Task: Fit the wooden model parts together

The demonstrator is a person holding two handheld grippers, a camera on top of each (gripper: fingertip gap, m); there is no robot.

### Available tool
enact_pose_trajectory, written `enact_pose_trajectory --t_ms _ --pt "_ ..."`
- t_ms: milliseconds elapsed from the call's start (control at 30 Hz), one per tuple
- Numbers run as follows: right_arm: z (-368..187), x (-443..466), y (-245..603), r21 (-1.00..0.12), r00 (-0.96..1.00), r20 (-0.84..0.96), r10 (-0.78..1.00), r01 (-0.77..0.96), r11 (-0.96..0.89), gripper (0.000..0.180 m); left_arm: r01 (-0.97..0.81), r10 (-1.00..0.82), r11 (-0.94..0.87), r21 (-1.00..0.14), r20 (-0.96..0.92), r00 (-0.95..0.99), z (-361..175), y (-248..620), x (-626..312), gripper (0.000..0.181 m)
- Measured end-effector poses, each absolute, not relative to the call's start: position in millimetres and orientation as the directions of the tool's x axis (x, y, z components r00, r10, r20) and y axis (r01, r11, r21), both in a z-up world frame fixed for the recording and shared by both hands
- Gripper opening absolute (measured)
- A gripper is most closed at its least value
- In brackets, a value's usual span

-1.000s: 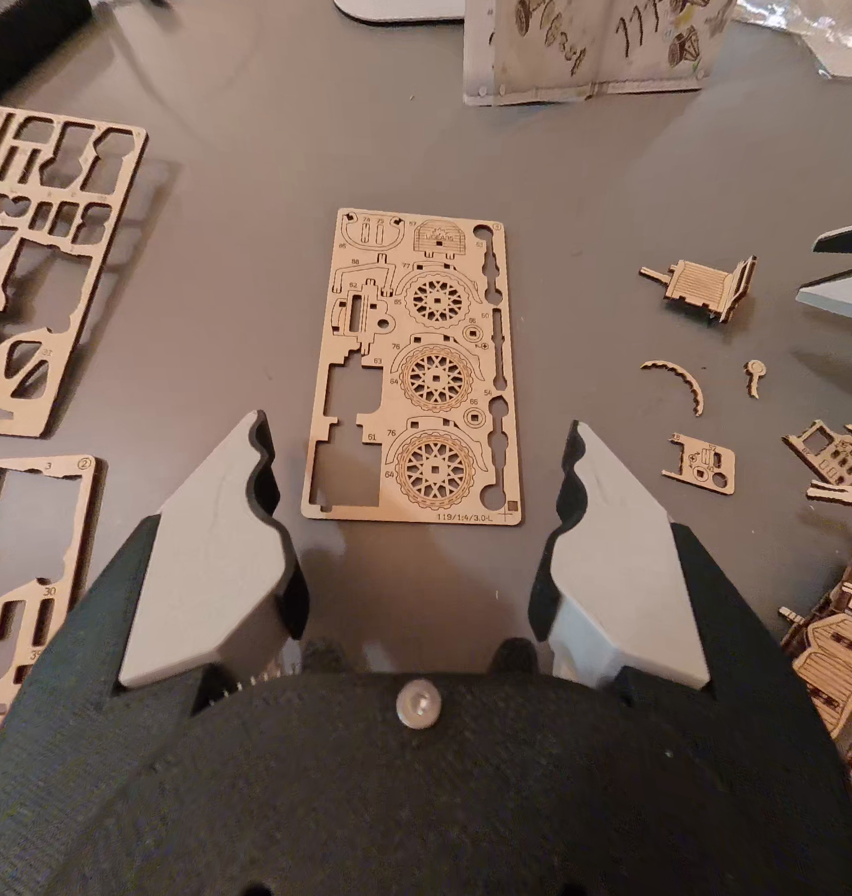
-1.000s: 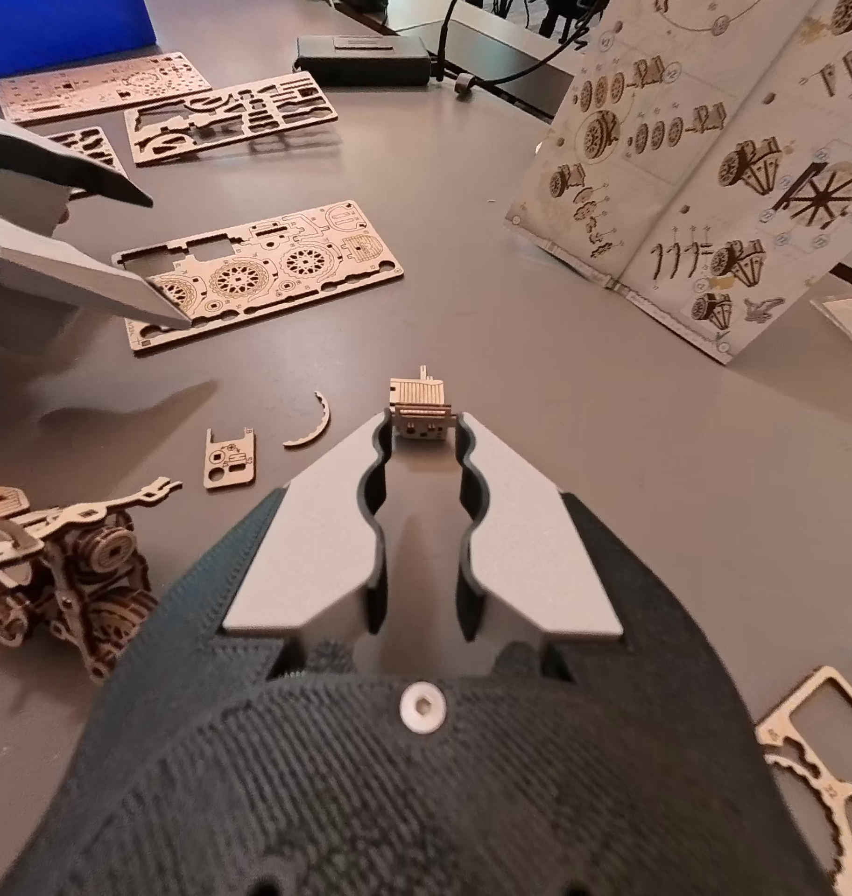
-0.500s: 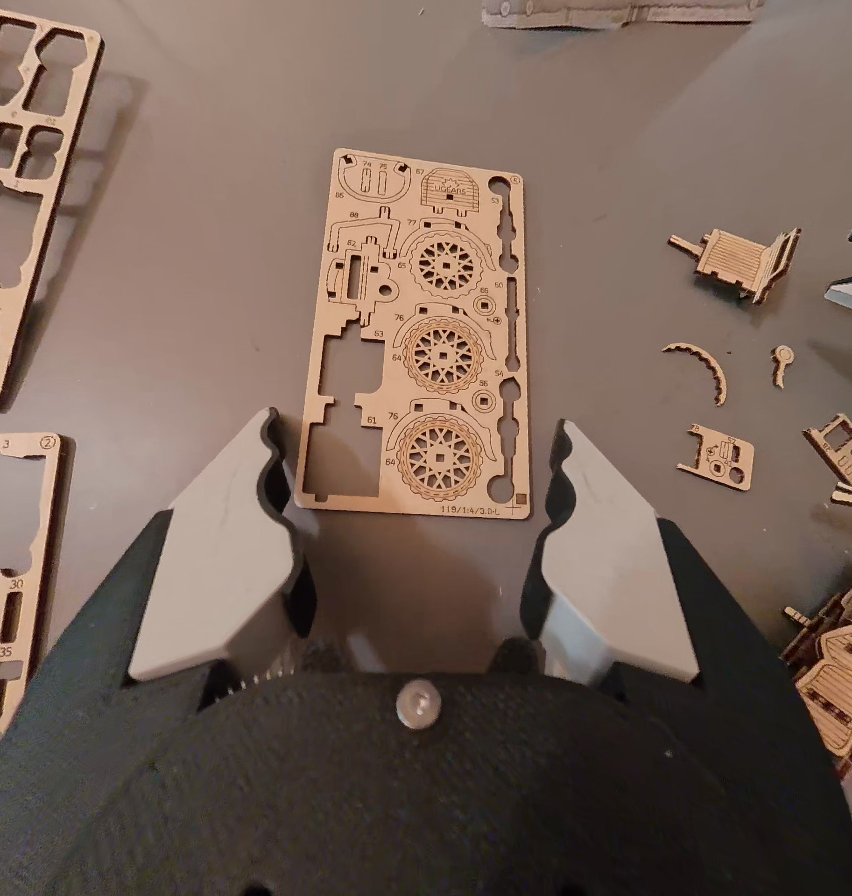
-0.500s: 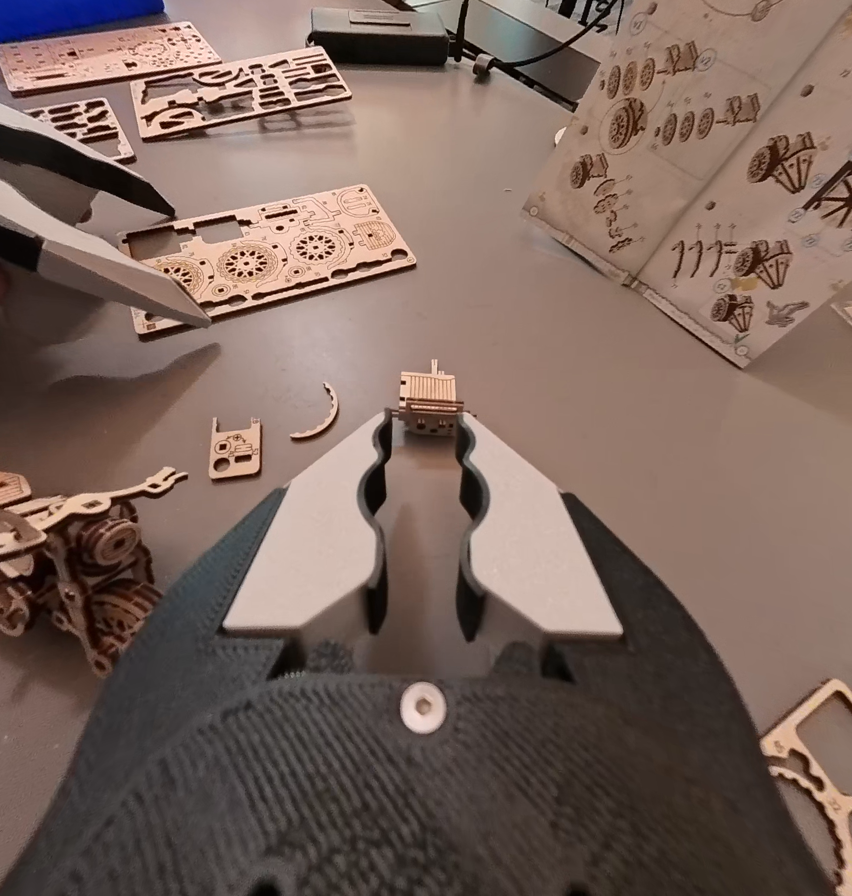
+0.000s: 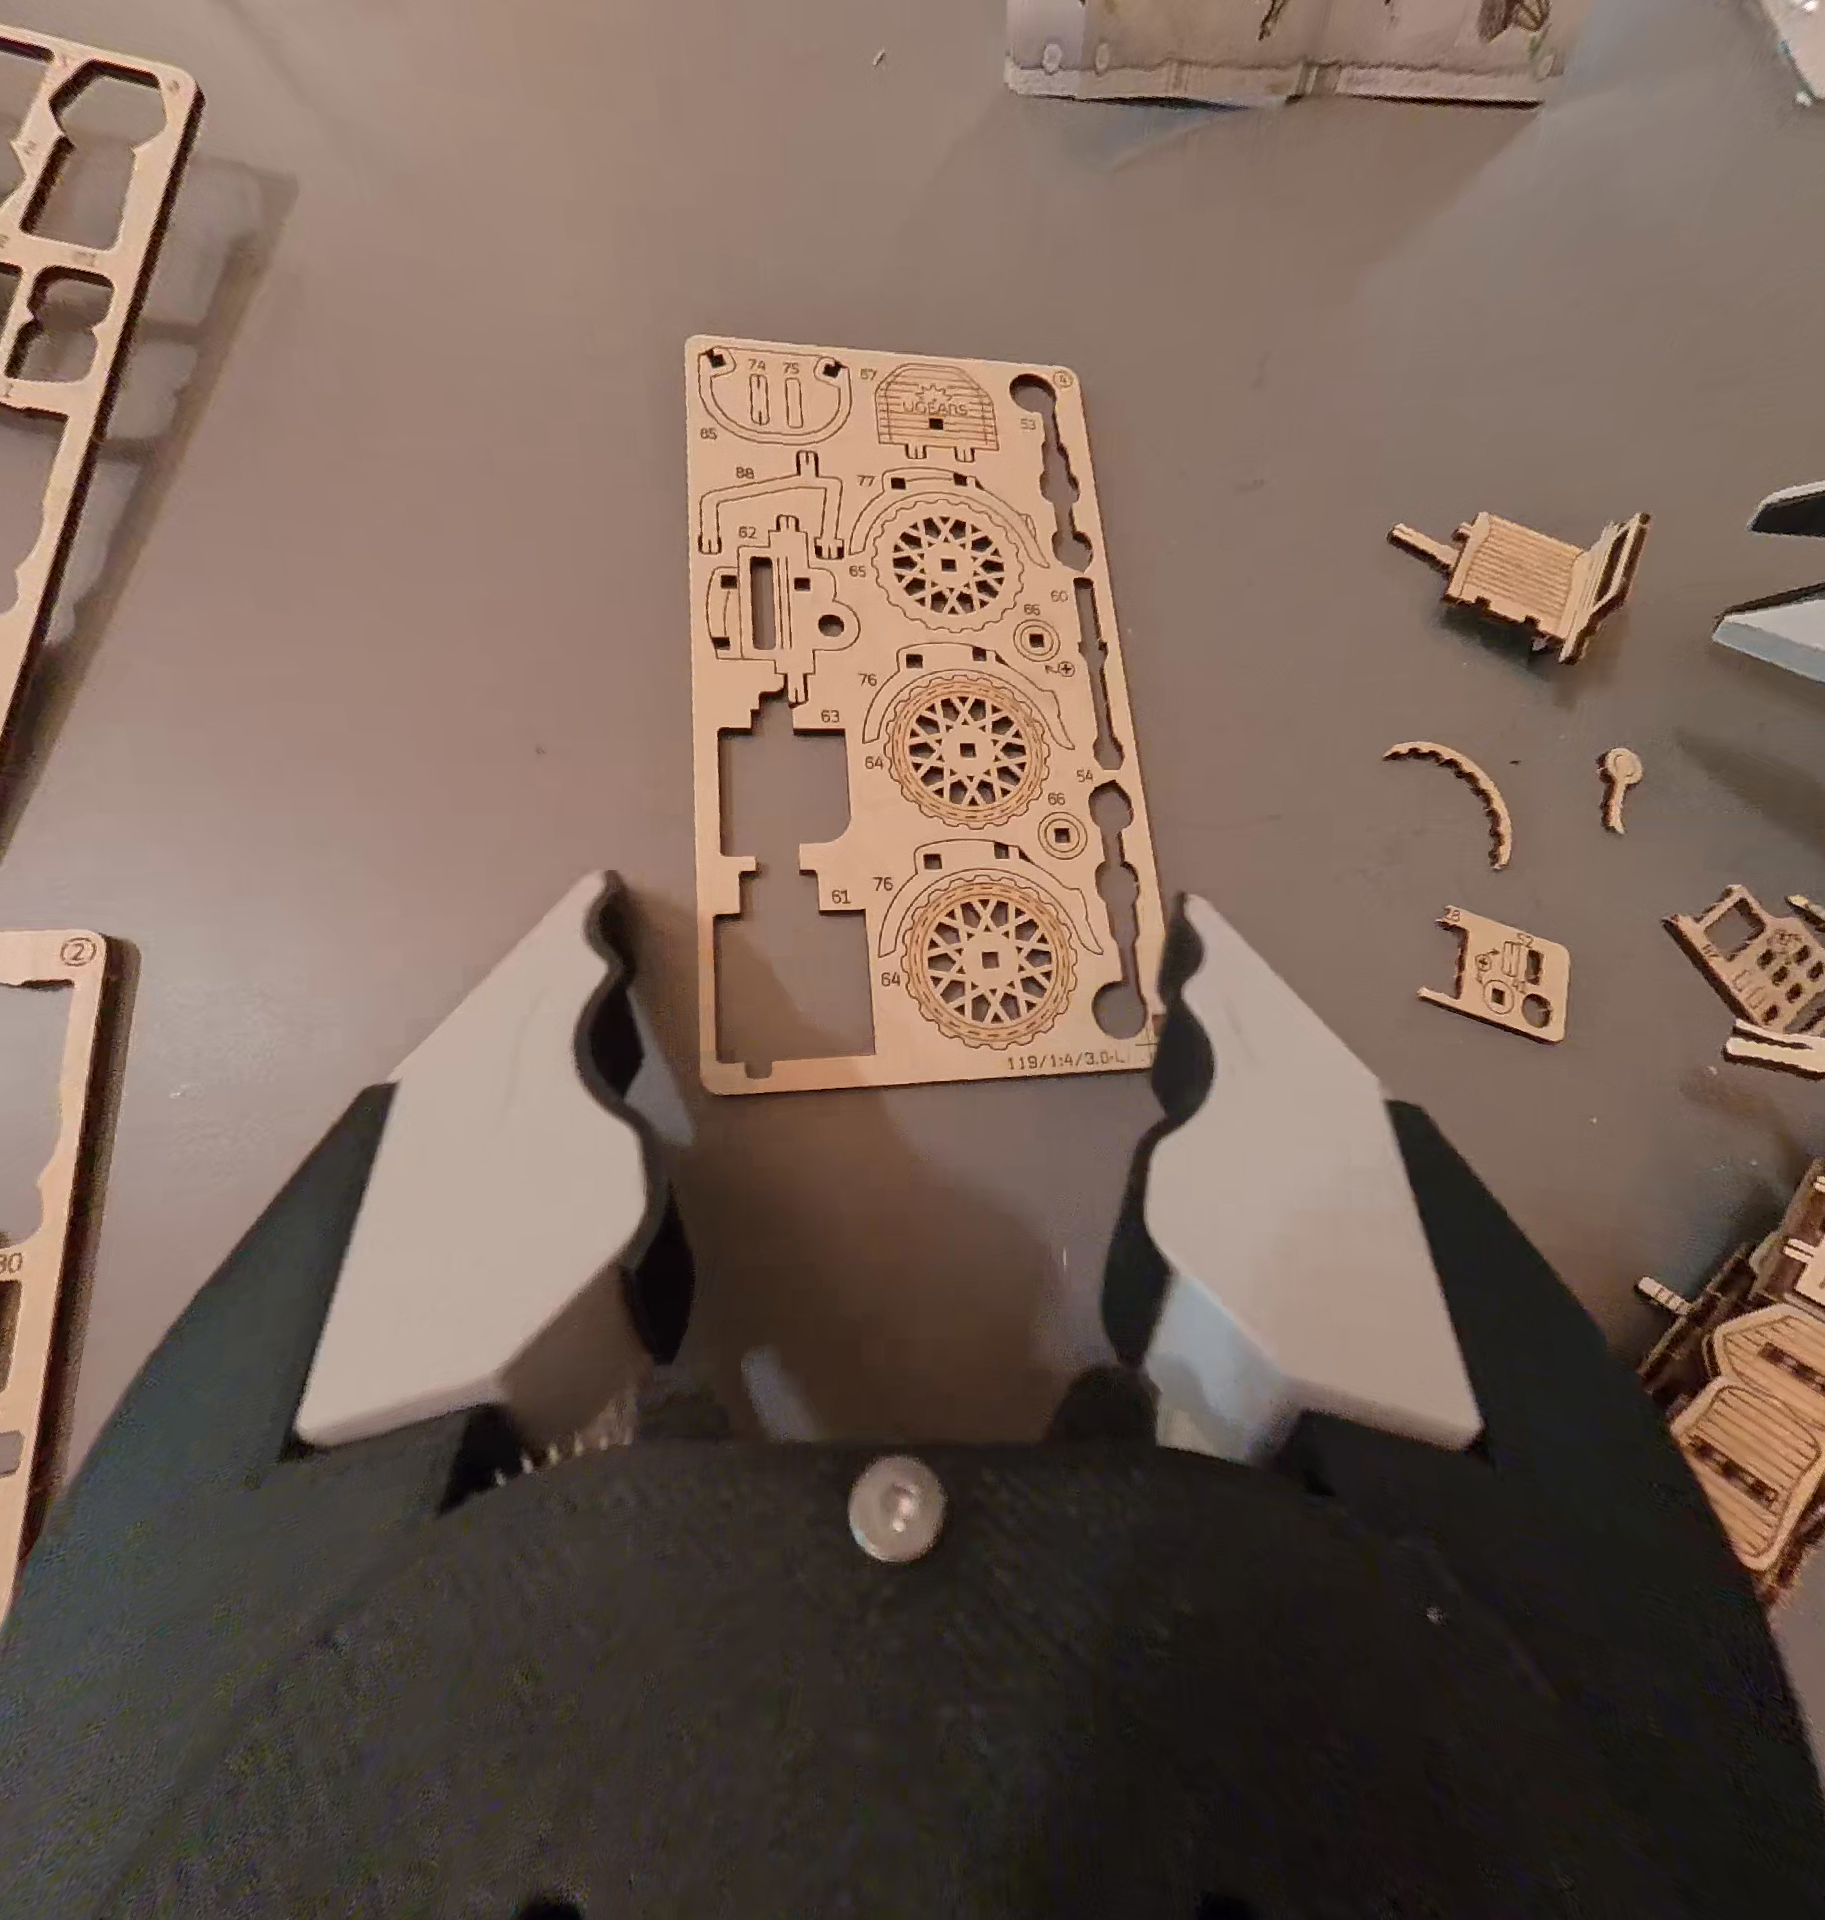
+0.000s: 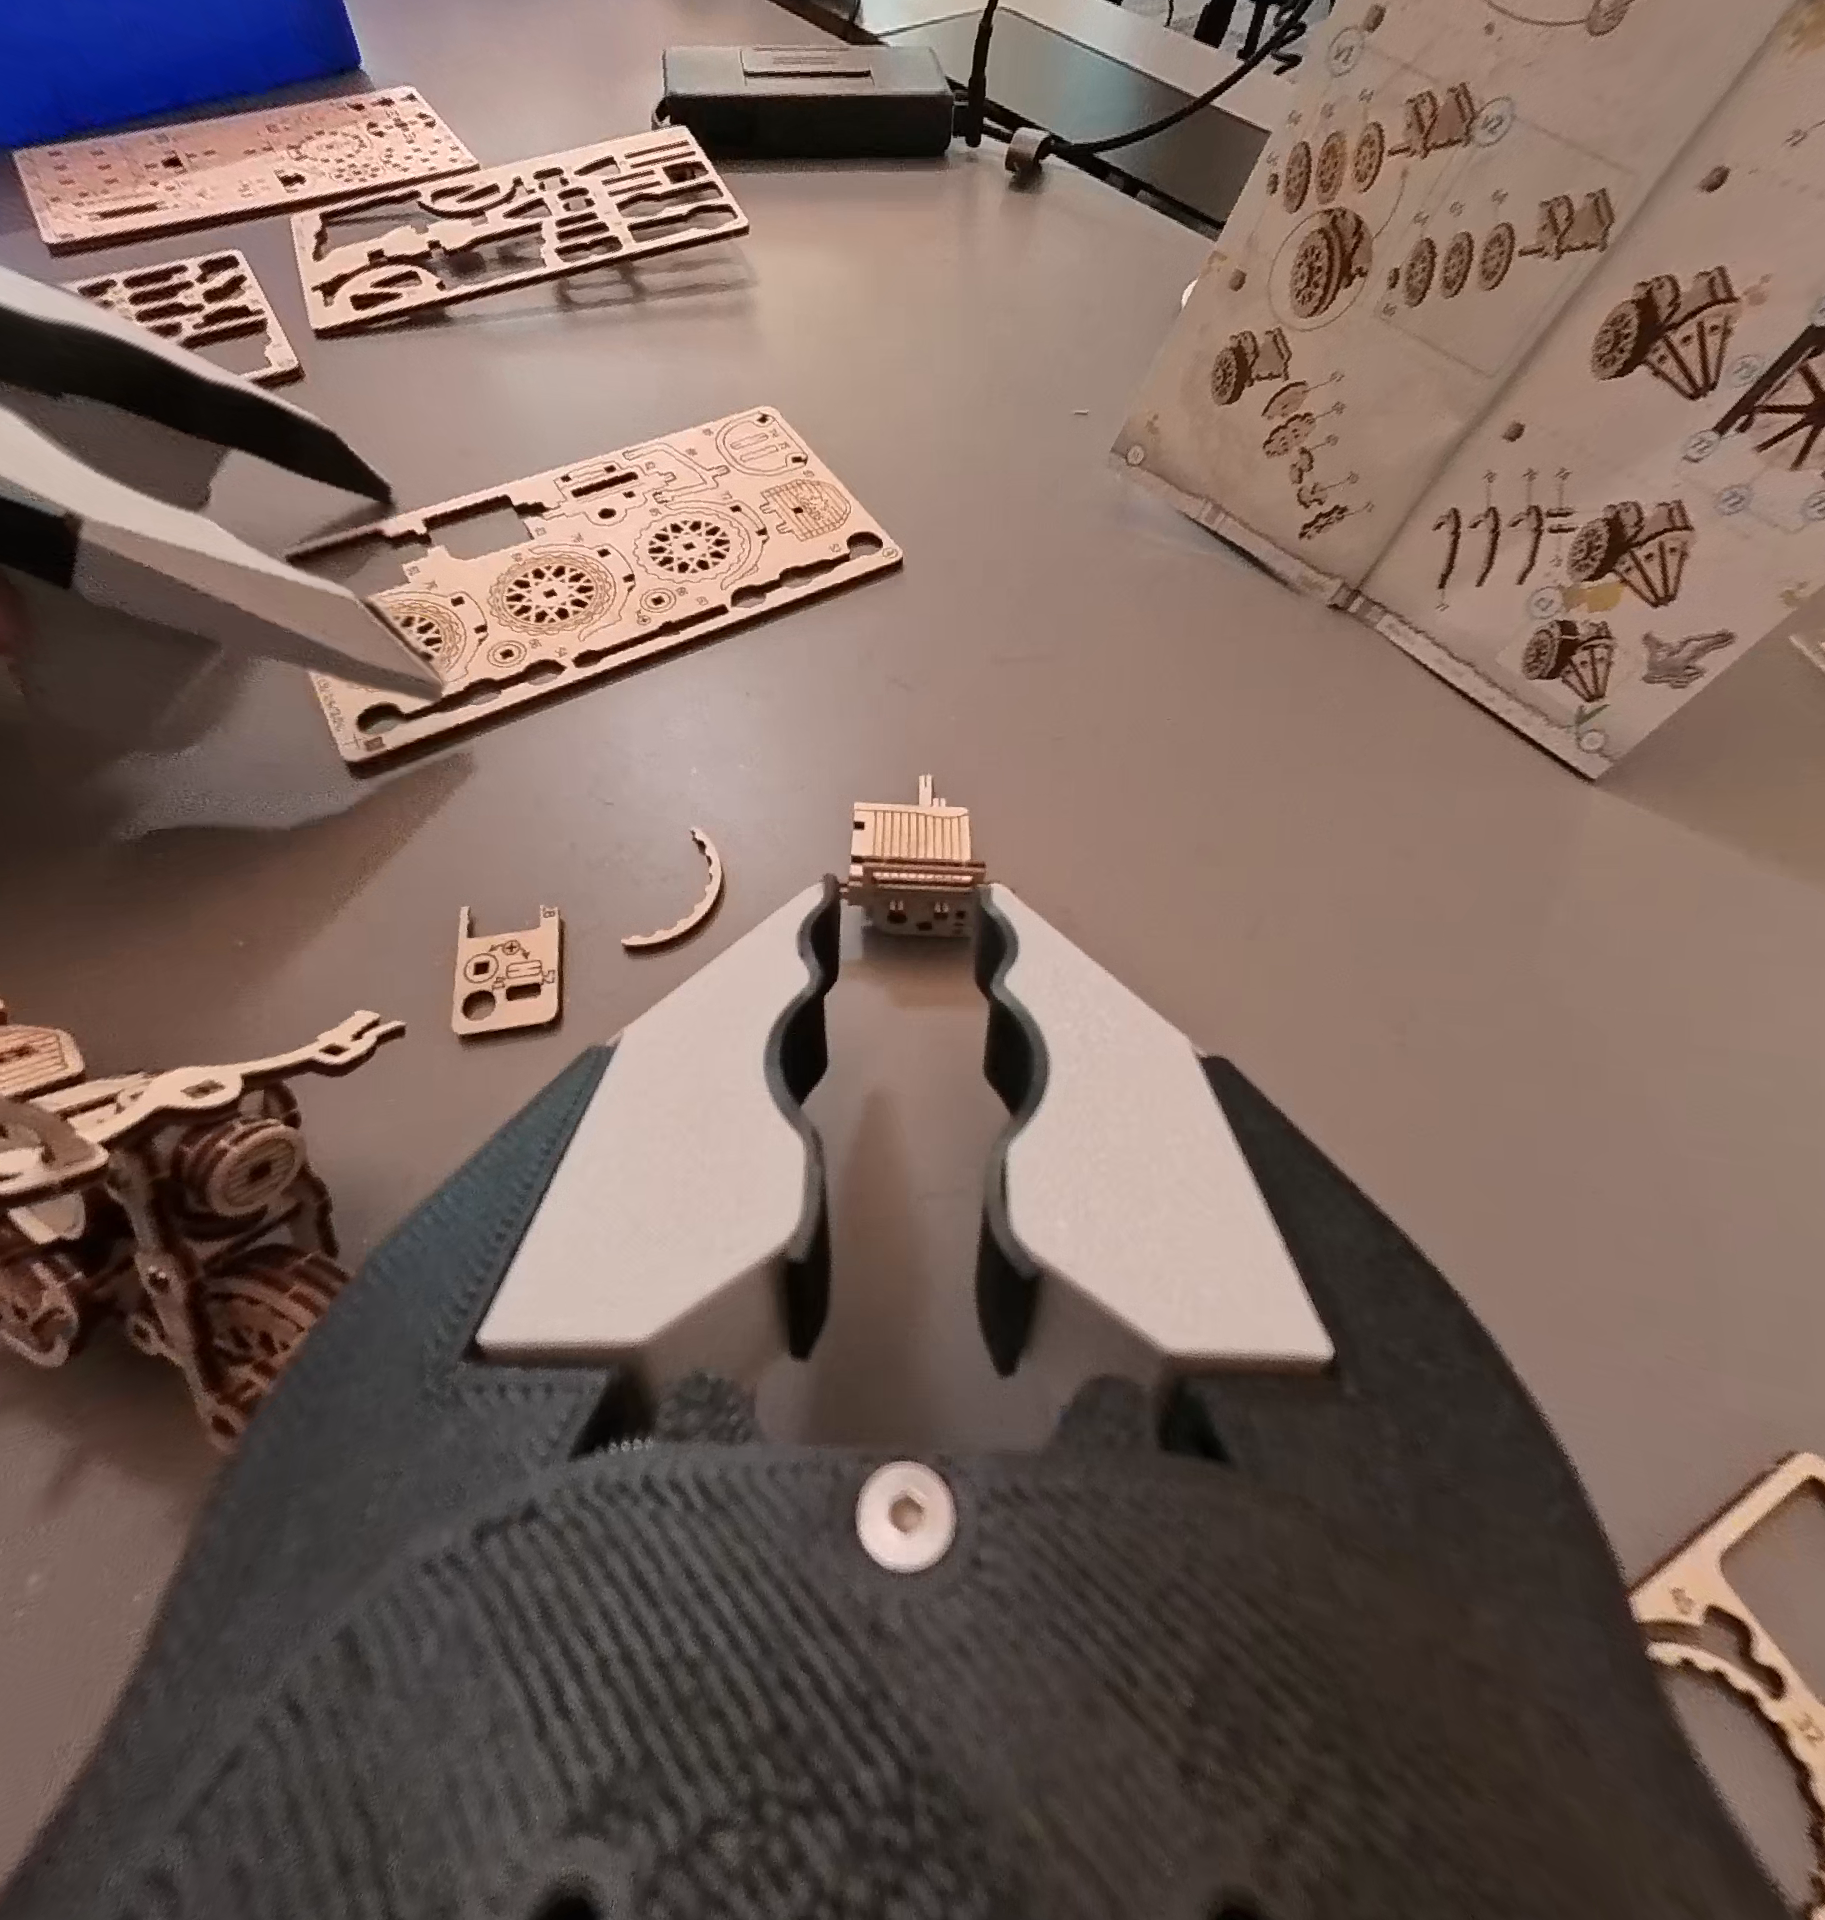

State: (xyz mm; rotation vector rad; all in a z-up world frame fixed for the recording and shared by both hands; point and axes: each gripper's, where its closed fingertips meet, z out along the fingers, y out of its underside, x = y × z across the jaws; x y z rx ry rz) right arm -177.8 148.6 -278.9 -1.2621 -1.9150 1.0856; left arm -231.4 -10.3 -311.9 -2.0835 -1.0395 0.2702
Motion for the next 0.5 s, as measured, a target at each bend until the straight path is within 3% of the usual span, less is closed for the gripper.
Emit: enact_pose_trajectory --t_ms 167,333,500 --pt "-279.2 -177.8 148.5 -0.87 -0.372 0.048 0.927 0.441 0.222 0.025 0.518 0.764 -0.431 -0.739 0.008 0.646 -310.1 -10.3 -232.7 0.15" --pt "-279.0 -177.8 148.5 -0.87 -0.372 0.046 0.927 0.44 0.22 0.025 0.494 0.734 -0.511 -0.704 -0.057 0.677 -317.6 -5.4 -228.2 0.147" --pt "-279.3 -177.8 148.3 -0.87 -0.374 0.047 0.926 0.44 0.222 0.025 0.558 0.738 -0.491 -0.669 0.021 0.675 -325.4 -6.6 -225.1 0.141"
